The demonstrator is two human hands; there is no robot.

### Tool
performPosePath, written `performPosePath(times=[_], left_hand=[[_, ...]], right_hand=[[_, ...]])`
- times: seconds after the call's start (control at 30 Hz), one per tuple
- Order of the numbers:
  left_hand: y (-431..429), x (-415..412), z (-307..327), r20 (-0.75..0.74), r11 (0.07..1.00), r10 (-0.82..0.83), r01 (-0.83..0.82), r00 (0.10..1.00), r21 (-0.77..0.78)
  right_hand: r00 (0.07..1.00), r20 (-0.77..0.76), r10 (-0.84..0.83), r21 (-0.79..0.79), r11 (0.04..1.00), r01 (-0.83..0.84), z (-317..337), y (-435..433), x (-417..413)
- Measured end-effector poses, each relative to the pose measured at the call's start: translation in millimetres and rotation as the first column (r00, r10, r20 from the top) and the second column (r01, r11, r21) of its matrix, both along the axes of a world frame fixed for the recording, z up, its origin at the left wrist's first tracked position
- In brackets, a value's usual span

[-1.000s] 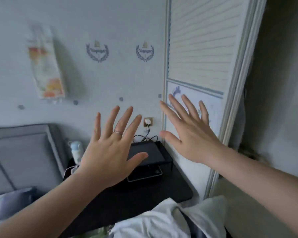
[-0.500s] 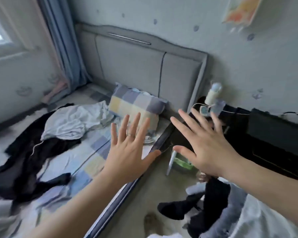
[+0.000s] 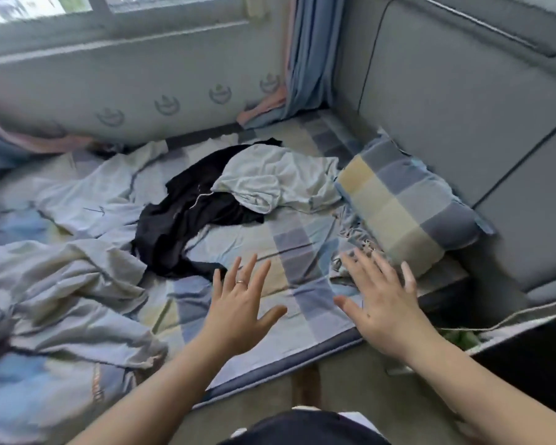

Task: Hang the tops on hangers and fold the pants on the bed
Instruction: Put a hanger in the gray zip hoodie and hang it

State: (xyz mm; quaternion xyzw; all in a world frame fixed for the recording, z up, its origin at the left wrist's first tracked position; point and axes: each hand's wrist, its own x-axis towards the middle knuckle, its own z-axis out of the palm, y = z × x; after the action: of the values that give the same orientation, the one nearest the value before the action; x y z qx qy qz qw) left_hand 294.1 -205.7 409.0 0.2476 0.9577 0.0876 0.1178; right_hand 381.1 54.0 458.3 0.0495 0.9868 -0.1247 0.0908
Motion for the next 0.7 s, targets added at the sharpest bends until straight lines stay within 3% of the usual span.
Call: performPosePath(times=[0.3,0.5,0.7], left_hand=[[-17.3,-52.2,-36.6,0.134,0.924,0.380,-0.381,0.915,-0.020],[-33.8,-93.9,-106.9,0.237,0.905,0.421,-0.424,0.876,-0.044],[-16.6,-203.9,-246.0,0.238,0.953,0.299,-0.300,0.924,-0.033]], right_hand=[[0.943,0.230,0.242,-0.122,0.968,-0.219,-71.7,-2.9,-135.5],[0.931,0.273,0.240,-0.108,0.970,-0.219,-135.3,-15.2,-226.0],[0.953,0.252,0.169,-0.023,0.985,-0.169,-260.4,-10.9,-330.2]])
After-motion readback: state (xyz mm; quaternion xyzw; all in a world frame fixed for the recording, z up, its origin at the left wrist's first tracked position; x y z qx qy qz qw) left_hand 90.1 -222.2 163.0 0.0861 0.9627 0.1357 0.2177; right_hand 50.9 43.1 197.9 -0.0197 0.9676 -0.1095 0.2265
